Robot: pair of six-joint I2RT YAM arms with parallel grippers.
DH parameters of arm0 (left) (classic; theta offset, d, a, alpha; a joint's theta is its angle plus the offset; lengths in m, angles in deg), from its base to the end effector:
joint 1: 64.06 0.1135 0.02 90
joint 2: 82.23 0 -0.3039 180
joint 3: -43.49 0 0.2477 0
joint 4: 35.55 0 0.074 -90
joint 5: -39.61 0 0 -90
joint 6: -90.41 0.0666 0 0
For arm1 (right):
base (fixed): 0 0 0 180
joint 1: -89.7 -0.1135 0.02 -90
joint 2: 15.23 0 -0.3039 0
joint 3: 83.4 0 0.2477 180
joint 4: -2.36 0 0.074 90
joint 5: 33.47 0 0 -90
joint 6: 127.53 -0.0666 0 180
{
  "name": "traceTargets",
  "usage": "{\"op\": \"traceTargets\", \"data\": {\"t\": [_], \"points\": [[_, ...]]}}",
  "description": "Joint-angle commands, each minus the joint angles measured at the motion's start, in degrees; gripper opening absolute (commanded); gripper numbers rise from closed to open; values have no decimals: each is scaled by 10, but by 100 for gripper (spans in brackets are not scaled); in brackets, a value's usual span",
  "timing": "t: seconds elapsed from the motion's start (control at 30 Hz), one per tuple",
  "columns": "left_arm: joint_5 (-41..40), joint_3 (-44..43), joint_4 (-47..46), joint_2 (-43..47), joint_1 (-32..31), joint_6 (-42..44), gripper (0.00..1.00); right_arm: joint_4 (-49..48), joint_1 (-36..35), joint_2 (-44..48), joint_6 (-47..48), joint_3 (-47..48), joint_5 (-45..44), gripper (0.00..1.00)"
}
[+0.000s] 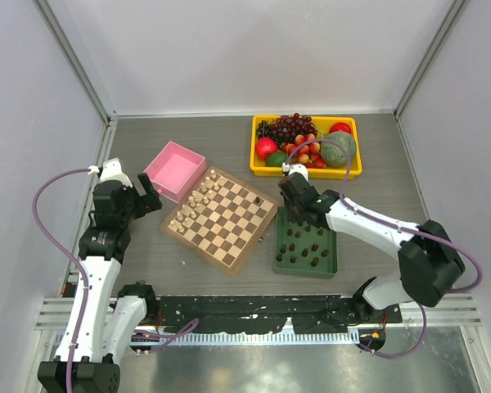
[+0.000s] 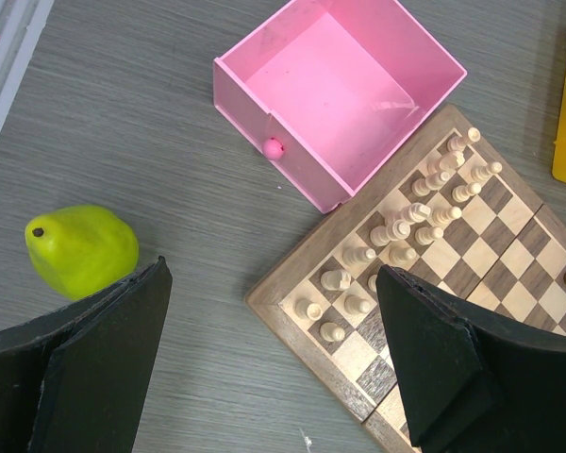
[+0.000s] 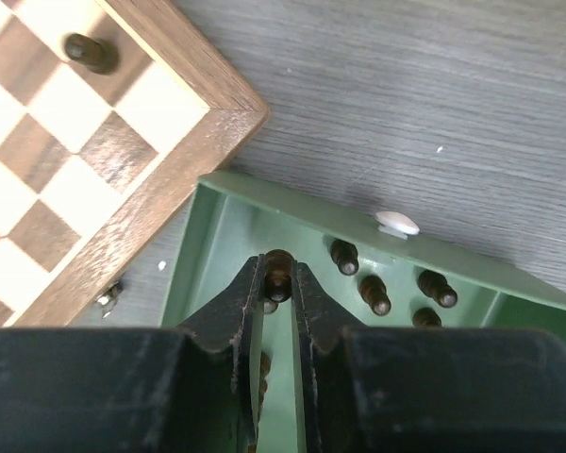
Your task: Set up the chess pieces on the board
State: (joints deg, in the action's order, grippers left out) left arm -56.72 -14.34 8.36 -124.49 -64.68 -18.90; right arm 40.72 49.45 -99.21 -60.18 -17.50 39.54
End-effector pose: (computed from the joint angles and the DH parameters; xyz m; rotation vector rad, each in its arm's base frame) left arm 0.1572 0.0056 0.3178 -0.4021 2.0241 -0.1007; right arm 0.2413 0.1788 0.2241 -0.2703 2.4799 0.0745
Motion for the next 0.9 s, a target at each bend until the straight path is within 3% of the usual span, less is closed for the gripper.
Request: {"op": "traceTargets", "data": {"t": [0.0,0.2,0.53,0.87], "points": [[4,-19,-7,1,4,-3,99,19,-4,73,5,31,9,15],[8,-21,-8,-1,3,-4,99,-3,-21,64,1,61,26,16],[12,-19,-8,0,4,-4,99,-19,-78,-99,9,177,30,16],[14,-19,-9,-2,4,-5,99,-38,-79,-173,15,219,17,16]]}}
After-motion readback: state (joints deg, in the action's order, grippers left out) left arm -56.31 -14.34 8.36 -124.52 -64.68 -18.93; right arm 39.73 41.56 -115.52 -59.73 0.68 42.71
